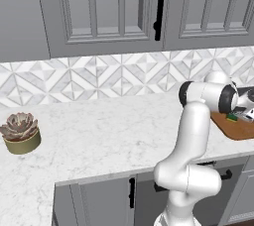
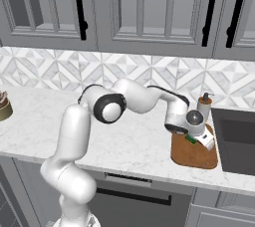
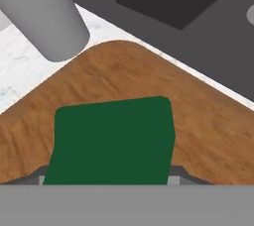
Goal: Pick up the sponge from the counter and clean the cutting board by briefly scrubbing or pressing down on the cutting board. Once finished, release the sponge.
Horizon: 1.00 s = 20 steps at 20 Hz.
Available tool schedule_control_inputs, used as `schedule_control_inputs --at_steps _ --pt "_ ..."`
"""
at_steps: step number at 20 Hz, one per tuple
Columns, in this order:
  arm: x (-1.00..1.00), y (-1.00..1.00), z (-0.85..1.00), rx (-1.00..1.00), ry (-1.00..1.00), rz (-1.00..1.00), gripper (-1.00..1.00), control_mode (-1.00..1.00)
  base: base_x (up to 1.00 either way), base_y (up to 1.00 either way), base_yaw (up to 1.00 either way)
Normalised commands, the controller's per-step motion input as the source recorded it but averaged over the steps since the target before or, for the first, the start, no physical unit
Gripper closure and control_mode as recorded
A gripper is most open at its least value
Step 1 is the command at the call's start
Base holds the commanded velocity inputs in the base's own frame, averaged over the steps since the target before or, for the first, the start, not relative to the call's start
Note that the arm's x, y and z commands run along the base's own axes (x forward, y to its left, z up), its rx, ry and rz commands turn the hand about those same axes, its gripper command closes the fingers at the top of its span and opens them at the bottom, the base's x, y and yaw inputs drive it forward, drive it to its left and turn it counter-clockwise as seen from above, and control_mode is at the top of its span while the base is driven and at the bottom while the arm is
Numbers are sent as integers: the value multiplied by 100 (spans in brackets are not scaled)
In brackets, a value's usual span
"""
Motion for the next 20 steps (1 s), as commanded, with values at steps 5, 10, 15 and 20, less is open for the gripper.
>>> schedule_control_inputs --at_steps 5,10,15,20 --pt "25 0 -5 0 0 0 100 -100 0 0 0" --pt "-31 0 -6 0 0 0 100 -100 0 0 0" --pt "-72 0 -17 0 0 0 100 -100 0 0 0" --pt "-75 0 -17 0 3 0 100 -100 0 0 0"
